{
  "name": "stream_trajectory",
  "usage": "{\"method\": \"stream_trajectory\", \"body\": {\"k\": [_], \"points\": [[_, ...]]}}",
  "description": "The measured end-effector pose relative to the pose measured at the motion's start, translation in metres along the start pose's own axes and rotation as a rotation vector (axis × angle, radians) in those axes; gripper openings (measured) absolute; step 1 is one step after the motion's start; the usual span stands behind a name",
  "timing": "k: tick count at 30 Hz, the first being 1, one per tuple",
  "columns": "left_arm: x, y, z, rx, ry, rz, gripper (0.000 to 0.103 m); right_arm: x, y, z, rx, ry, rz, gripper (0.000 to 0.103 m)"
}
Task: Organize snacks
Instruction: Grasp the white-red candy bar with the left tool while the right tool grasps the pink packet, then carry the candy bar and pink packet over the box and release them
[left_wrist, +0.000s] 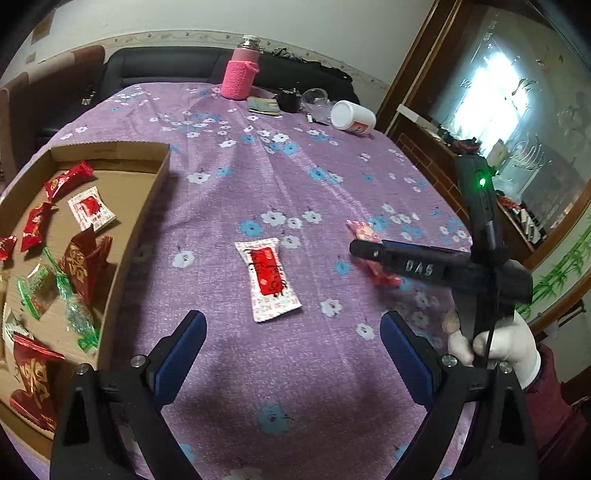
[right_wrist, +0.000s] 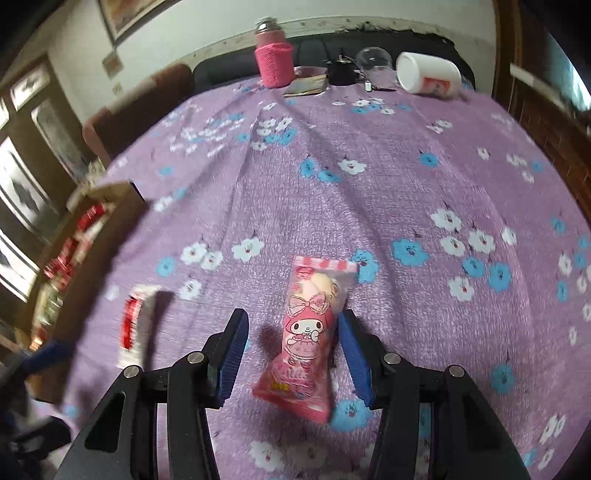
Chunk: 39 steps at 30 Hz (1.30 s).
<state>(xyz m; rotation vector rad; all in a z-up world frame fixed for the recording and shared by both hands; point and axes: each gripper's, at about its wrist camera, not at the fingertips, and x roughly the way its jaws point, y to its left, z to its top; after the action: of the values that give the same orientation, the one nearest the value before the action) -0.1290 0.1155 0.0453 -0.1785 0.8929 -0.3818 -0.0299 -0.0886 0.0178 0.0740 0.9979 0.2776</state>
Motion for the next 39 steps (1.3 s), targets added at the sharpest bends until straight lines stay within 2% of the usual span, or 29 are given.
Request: {"method": "stream_trajectory", "body": {"k": [3, 14, 15, 16, 18, 19, 20, 24, 29, 35, 39], "points": [[0.01, 0.0, 0.007, 0.002, 0.022, 0.006, 0.095, 0.002, 0.002, -0.002, -0.048, -0.019, -0.059, 0.025], [0.068, -0.003, 0.033, 0.058, 0.1, 0.063, 0.095, -0.001, -0.017, -0.001, 0.017, -0.06, -0.019, 0.025], [0.072, -0.003, 0.034, 0.063, 0.105, 0.073, 0.092, 0.0, -0.018, 0.0, 0.023, -0.062, -0.012, 0.025], [0.075, -0.003, 0.034, 0.07, 0.107, 0.088, 0.086, 0.0, -0.02, 0.0, 0.034, -0.064, 0.0, 0.025], [0.077, -0.004, 0.032, 0.098, 0.093, 0.133, 0.048, -0.001, -0.024, 0.0, 0.056, -0.066, 0.022, 0.025], [0.077, -0.003, 0.031, 0.109, 0.091, 0.139, 0.039, -0.001, -0.026, 0.0, 0.067, -0.067, 0.033, 0.025], [0.078, -0.002, 0.031, 0.109, 0.089, 0.135, 0.024, -0.001, -0.027, 0.0, 0.074, -0.068, 0.04, 0.025], [0.073, 0.007, 0.032, 0.072, 0.077, 0.113, 0.024, -0.002, -0.021, -0.002, 0.05, -0.081, 0.02, 0.025], [0.055, 0.018, 0.034, 0.01, 0.04, 0.076, 0.024, -0.006, -0.011, -0.004, 0.018, -0.111, 0.049, 0.025], [-0.003, 0.047, 0.037, -0.074, -0.048, 0.034, 0.025, -0.024, 0.006, -0.001, -0.026, -0.156, 0.06, 0.025], [-0.046, 0.085, 0.041, -0.12, -0.119, 0.081, 0.025, -0.043, 0.033, 0.009, -0.066, -0.18, 0.108, 0.025]]}}
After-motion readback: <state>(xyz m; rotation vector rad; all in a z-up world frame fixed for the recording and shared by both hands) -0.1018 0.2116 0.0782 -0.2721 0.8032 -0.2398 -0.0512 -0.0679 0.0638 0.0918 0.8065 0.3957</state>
